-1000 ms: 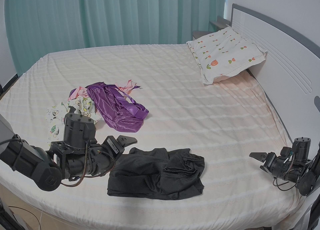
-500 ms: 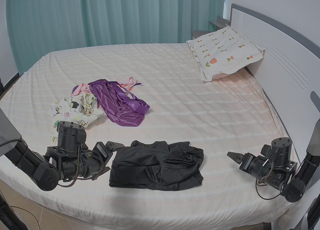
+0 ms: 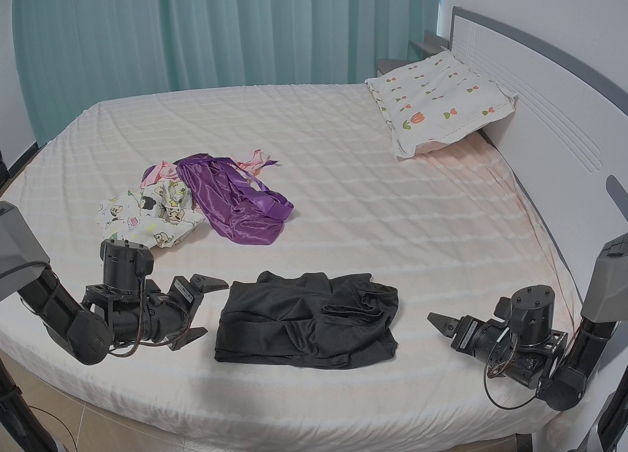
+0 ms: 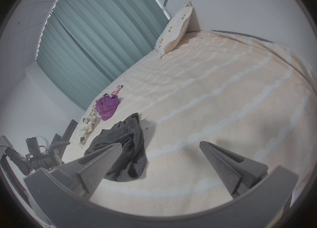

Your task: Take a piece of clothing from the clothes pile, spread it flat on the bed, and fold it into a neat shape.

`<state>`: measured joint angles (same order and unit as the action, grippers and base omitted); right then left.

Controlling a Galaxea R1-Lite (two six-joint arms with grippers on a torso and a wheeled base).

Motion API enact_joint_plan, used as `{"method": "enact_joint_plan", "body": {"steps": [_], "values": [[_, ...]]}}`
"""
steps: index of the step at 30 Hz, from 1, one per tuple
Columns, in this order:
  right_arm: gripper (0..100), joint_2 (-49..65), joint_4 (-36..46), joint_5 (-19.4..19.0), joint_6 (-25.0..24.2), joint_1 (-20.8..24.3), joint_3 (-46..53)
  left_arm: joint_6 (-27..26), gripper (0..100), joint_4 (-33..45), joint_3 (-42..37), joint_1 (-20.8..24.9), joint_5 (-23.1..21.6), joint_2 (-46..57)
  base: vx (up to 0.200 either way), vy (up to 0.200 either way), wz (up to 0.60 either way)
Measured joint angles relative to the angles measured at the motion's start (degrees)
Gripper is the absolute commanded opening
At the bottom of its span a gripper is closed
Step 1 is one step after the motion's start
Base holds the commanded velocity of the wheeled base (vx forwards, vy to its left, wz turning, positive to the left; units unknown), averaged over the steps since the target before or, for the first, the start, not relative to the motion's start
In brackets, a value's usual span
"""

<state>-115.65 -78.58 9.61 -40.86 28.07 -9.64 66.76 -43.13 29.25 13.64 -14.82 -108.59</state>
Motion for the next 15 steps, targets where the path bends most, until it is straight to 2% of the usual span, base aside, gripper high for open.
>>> {"method": "enact_joint_plan", "body": {"steps": [3,9,15], "values": [[100,-0.24,-0.11,1.56,0.17,0.56,-0.02,0.02,100,-0.17,0.10,-0.96,-0.41,-0.06,0.000,0.200,0.00],[100,-0.30,-0.39,2.32,0.09,2.02,-0.49,0.06,100,-0.17,-0.01,-1.85,-4.17,0.00,0.000,0.200,0.00],[100,-0.52,-4.55,2.73,0.11,2.88,-0.66,0.09,100,-0.17,-0.15,-2.15,-4.41,-0.04,0.000,0.200,0.00]]}}
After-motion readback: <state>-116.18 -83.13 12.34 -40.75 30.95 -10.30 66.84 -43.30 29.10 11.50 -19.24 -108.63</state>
